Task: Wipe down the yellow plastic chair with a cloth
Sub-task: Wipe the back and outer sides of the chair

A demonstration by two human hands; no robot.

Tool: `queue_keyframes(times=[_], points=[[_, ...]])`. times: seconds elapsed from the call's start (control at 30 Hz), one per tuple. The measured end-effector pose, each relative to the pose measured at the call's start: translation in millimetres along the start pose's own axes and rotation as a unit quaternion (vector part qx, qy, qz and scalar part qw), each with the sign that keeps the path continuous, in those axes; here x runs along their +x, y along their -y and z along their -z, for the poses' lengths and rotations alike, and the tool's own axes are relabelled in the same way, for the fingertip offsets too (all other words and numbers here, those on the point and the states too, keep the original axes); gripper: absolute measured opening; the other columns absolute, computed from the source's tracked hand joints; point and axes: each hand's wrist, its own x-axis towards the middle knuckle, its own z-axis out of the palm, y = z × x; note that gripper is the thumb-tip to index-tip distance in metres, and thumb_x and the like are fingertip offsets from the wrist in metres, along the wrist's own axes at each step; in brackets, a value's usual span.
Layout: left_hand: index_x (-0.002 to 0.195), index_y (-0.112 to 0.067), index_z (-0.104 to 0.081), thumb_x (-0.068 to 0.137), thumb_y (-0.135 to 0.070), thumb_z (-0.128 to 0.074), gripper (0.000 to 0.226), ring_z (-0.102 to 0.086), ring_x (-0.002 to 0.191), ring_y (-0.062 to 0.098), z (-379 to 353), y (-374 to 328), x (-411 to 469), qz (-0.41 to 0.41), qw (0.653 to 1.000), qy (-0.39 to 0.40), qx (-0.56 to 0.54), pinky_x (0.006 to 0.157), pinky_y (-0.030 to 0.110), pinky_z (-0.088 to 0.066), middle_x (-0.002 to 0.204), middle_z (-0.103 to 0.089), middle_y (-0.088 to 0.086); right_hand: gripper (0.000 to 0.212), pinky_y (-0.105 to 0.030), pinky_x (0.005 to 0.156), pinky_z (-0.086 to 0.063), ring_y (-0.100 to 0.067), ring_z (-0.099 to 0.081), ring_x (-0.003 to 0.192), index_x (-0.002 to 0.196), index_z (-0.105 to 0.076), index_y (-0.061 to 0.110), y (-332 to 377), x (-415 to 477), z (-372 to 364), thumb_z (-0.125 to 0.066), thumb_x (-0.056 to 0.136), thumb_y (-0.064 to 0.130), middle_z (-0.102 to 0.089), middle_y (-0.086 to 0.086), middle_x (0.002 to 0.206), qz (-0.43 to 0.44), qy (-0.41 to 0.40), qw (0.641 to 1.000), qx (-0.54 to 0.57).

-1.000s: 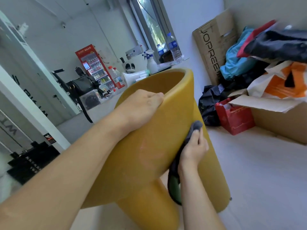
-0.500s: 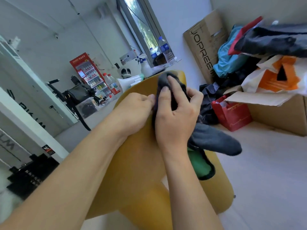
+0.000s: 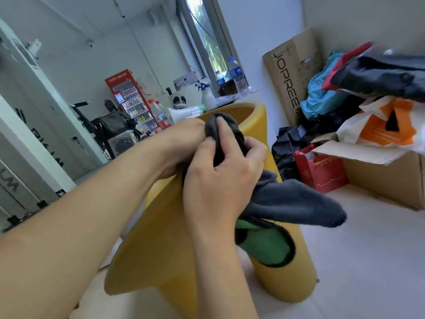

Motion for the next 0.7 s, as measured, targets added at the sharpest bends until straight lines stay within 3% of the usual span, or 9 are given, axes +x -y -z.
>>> queue_keyframes(times=[0.13, 0.23, 0.3, 0.37, 0.43, 0.5, 0.57, 0.63, 0.7], points=[[0.102, -0.019, -0.072, 0.092, -0.059, -0.039, 0.053, -0.071, 0.087, 0.018, 12, 25, -36, 0.049, 0.997, 0.041, 0.037, 0.079, 0.033, -0.058, 0.096, -0.075, 0.004, 0.036, -0.007, 0.096, -0.03, -0.012, -0.047, 0.104, 0.123, -0.065, 0.03, -31, -4, 3, -0.054, 0.089, 0.034, -0.044, -0.003, 0.115, 0.038, -0.081, 0.996, 0.017], [0.085, -0.011, -0.074, 0.091, -0.057, -0.032, 0.062, -0.072, 0.068, 0.02, 2, 30, -55, 0.043, 0.999, 0.003, 0.006, 0.062, 0.028, -0.06, 0.079, -0.075, 0.009, 0.037, -0.009, 0.094, -0.032, -0.006, -0.048, 0.108, 0.131, -0.054, 0.033, -69, -8, 13, -0.046, 0.095, 0.038, -0.042, 0.0, 0.122, -0.157, -0.109, 0.981, 0.033], [0.087, -0.009, -0.073, 0.092, -0.056, -0.03, 0.064, -0.072, 0.071, 0.021, 1, 28, -57, 0.015, 1.0, -0.017, -0.001, 0.068, 0.033, -0.06, 0.079, -0.075, 0.008, 0.037, -0.01, 0.081, -0.036, -0.005, -0.053, 0.102, 0.137, -0.052, 0.027, -87, -8, 26, -0.043, 0.1, 0.031, -0.047, 0.0, 0.13, -0.318, -0.105, 0.938, 0.091], [0.09, -0.008, -0.072, 0.094, -0.056, -0.029, 0.065, -0.071, 0.07, 0.022, 0, 35, -49, -0.001, 0.999, -0.03, 0.02, 0.07, 0.033, -0.058, 0.076, -0.074, 0.007, 0.038, -0.018, 0.08, -0.041, -0.004, -0.055, 0.093, 0.135, -0.055, 0.027, -74, -14, 28, -0.047, 0.099, 0.03, -0.05, 0.001, 0.131, -0.37, -0.095, 0.916, 0.124], [0.081, -0.016, -0.06, 0.097, -0.057, -0.029, 0.054, -0.059, 0.056, 0.006, -18, 38, -47, -0.02, 0.996, -0.079, -0.024, 0.066, 0.022, -0.052, 0.063, -0.064, 0.0, 0.037, -0.024, 0.09, -0.045, -0.008, -0.055, 0.095, 0.125, -0.064, 0.028, -38, -19, 12, -0.056, 0.089, 0.032, -0.051, 0.001, 0.116, -0.247, -0.104, 0.957, 0.108], [0.082, -0.035, -0.026, 0.104, -0.043, -0.02, 0.024, -0.037, 0.054, -0.002, -34, 31, -40, -0.026, 0.989, -0.077, -0.126, 0.063, 0.007, -0.036, 0.061, -0.041, -0.01, 0.036, -0.031, 0.093, -0.047, -0.015, -0.053, 0.099, 0.117, -0.069, 0.029, -3, -24, -2, -0.064, 0.081, 0.028, -0.05, 0.001, 0.107, -0.068, -0.091, 0.992, 0.057], [0.093, -0.027, -0.052, 0.104, -0.037, -0.027, 0.028, -0.054, 0.068, 0.005, -32, 27, -39, -0.019, 0.985, -0.065, -0.157, 0.083, 0.017, -0.05, 0.084, -0.063, -0.004, 0.035, -0.035, 0.095, -0.047, -0.019, -0.051, 0.103, 0.116, -0.068, 0.031, 0, -19, -5, -0.069, 0.081, 0.026, -0.051, -0.002, 0.109, 0.043, -0.043, 0.998, 0.005], [0.099, 0.002, -0.062, 0.099, -0.046, -0.037, 0.054, -0.065, 0.083, 0.036, -15, 30, -43, -0.034, 0.994, -0.079, -0.061, 0.089, 0.047, -0.053, 0.098, -0.067, 0.027, 0.034, -0.019, 0.101, -0.038, -0.006, -0.048, 0.107, 0.12, -0.067, 0.029, -30, -3, 8, -0.063, 0.087, 0.03, -0.048, 0.003, 0.115, 0.013, -0.073, 0.997, 0.03], [0.101, 0.002, -0.061, 0.095, -0.057, -0.031, 0.067, -0.065, 0.085, 0.04, -7, 34, -43, -0.025, 0.997, -0.073, 0.025, 0.083, 0.056, -0.052, 0.095, -0.067, 0.027, 0.035, -0.015, 0.101, -0.033, 0.0, -0.047, 0.111, 0.127, -0.062, 0.026, -74, 13, 23, -0.053, 0.094, 0.032, -0.048, 0.005, 0.122, -0.133, -0.106, 0.984, 0.054]])
